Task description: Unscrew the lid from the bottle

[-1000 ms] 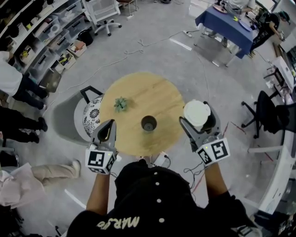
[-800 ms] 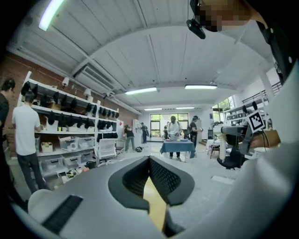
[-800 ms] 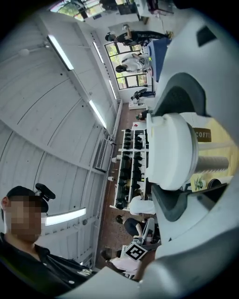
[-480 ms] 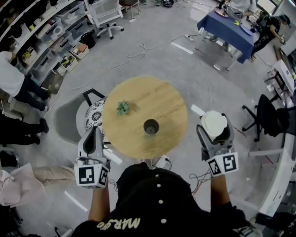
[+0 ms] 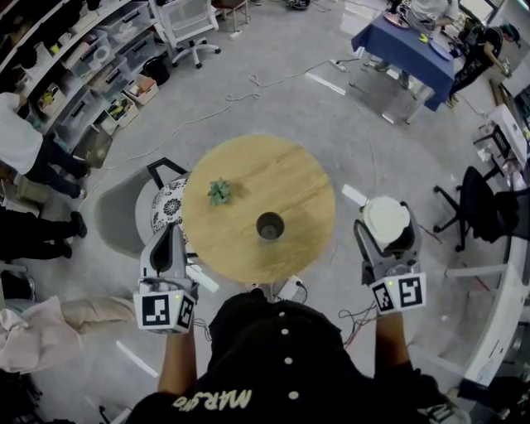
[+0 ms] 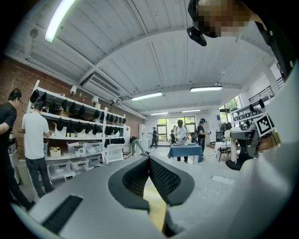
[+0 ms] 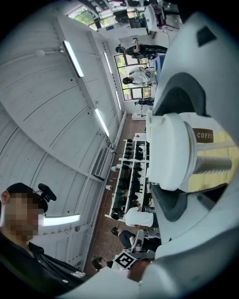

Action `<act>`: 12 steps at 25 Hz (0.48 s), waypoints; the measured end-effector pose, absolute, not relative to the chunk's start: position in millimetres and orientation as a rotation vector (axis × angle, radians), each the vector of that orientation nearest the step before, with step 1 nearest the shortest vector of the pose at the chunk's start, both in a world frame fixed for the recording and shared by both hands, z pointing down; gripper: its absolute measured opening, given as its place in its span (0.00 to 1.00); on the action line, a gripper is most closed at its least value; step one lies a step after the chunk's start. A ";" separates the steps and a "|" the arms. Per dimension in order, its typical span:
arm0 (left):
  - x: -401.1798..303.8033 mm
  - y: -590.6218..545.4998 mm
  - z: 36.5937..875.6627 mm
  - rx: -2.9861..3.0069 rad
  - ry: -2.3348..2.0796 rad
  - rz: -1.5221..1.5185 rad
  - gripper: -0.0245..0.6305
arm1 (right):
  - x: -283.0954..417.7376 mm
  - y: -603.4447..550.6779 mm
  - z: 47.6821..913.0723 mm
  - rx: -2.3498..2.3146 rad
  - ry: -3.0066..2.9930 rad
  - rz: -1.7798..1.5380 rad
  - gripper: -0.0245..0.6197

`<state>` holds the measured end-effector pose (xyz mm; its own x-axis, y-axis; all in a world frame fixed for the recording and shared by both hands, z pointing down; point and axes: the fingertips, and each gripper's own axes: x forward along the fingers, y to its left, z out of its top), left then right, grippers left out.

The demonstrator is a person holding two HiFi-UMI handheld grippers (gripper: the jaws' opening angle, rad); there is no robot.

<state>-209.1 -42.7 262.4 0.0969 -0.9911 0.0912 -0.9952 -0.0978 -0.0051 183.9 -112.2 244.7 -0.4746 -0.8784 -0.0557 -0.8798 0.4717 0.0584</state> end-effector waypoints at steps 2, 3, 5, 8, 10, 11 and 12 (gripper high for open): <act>-208.6 -41.7 263.0 2.283 -2.077 0.119 0.04 | 183.1 -112.1 244.9 -1.596 2.680 0.123 0.77; -207.8 -41.1 262.8 2.288 -2.081 0.125 0.04 | 182.9 -111.8 245.0 -1.592 2.680 0.121 0.77; -206.1 -40.1 261.3 2.297 -2.087 0.131 0.04 | 182.5 -111.1 244.9 -1.581 2.677 0.115 0.77; -203.7 -41.0 259.7 2.306 -2.091 0.131 0.04 | 180.1 -110.4 247.9 -1.560 2.673 0.089 0.77; -202.0 -41.6 260.1 2.311 -2.090 0.133 0.04 | 176.8 -109.9 251.1 -1.556 2.681 0.089 0.77; -201.4 -41.2 260.0 2.316 -2.091 0.138 0.04 | 174.9 -109.6 251.5 -1.554 2.684 0.096 0.77; -200.6 -40.6 259.5 2.322 -2.093 0.144 0.04 | 173.5 -109.3 251.1 -1.551 2.686 0.102 0.77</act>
